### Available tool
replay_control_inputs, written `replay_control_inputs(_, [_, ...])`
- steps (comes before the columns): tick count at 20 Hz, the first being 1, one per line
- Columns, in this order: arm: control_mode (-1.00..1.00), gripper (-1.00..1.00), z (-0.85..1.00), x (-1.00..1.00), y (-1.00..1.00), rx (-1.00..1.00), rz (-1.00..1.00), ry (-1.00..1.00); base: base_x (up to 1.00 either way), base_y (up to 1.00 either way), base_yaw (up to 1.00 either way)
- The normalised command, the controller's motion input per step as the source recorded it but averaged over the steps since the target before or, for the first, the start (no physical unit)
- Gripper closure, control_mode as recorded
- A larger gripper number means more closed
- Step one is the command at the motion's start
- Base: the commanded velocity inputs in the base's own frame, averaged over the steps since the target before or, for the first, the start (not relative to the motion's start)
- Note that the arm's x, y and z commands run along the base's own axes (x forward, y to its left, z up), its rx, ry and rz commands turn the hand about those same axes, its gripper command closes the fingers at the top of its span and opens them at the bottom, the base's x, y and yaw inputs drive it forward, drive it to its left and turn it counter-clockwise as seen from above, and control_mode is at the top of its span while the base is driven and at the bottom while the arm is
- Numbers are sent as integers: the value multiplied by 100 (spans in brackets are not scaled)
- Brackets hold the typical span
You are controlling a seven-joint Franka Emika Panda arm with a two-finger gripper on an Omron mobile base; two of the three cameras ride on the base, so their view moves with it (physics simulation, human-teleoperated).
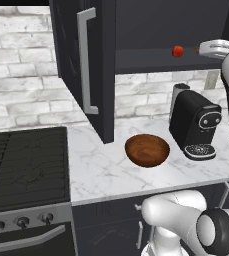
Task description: Open the cabinet. Pick the apple and banana from the cabinet and place them into the bowl. Then close the cabinet.
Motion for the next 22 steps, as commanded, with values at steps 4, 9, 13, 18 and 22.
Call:
replay_control_inputs(4, [-100,-100,-2,62,7,-4,-3,1,0,0,0])
replay_control_inputs(9, [-100,-100,0,39,-1,-1,-12,5,0,0,0])
replay_control_inputs(13, [-100,-100,0,24,-16,0,-14,10,0,0,0])
replay_control_inputs(18, [-100,-100,0,25,-18,0,-6,2,0,0,0])
replay_control_inputs(22, [-100,-100,0,28,-15,0,0,0,0,0,0])
